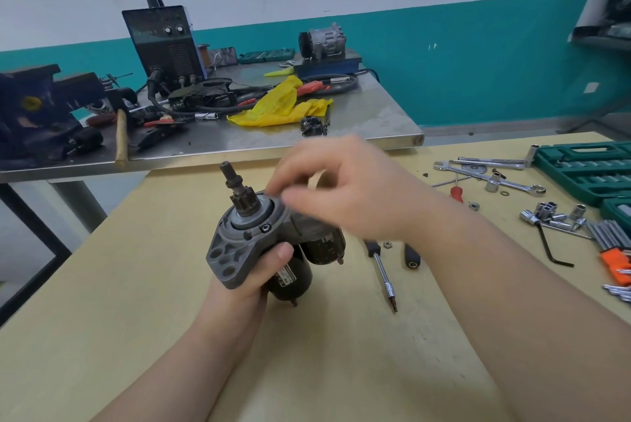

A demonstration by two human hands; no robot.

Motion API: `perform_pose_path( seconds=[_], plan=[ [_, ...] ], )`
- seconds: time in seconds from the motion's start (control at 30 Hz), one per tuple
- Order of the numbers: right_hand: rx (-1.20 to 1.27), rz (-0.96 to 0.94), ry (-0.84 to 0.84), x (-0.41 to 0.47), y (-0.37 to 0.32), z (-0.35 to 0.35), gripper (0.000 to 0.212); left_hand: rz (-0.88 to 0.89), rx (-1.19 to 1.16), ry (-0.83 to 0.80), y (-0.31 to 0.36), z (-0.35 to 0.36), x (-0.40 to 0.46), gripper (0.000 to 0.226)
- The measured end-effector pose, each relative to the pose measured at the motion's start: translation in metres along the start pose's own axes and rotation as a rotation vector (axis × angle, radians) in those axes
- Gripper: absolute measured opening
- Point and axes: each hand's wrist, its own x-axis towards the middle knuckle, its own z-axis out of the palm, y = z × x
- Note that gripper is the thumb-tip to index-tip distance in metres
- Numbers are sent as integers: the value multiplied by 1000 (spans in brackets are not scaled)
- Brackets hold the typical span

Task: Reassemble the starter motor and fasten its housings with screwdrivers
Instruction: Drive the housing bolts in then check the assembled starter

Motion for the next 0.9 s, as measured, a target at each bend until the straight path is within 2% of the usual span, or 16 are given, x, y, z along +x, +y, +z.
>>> perform_pose_path(
  seconds=[0.07,0.13,0.17,0.23,0.3,0.37,0.47,0.6,0.7,0.8,0.9],
  plan=[
    [88,120,223,5,20,-8,24,-8,32,1,-1,-2,-1,60],
    [-60,313,323,9,44,-11,20,-16,48,15,-1,-3,-3,60],
    [-197,429,277,8,56,-11,17,-17,53,24,0,-2,-3,61],
    [-449,637,40,4,78,-5,27,-11,64,43,2,1,-3,64],
    [-552,767,-233,-1,92,5,41,4,87,48,3,2,-3,63],
    [-592,815,-416,-5,99,15,56,14,109,51,2,1,-3,62],
    [-619,798,-490,-7,107,30,69,13,136,55,1,0,-2,62],
    [-602,785,-367,-6,117,40,63,28,197,58,-1,-2,-1,61],
    [-247,882,-223,-4,126,36,64,23,236,78,-4,-4,1,66],
    [347,935,47,-6,128,25,70,15,211,102,-6,-3,4,94],
    [821,826,235,-1,113,14,42,35,223,76,-8,-1,8,99]
  ],
)
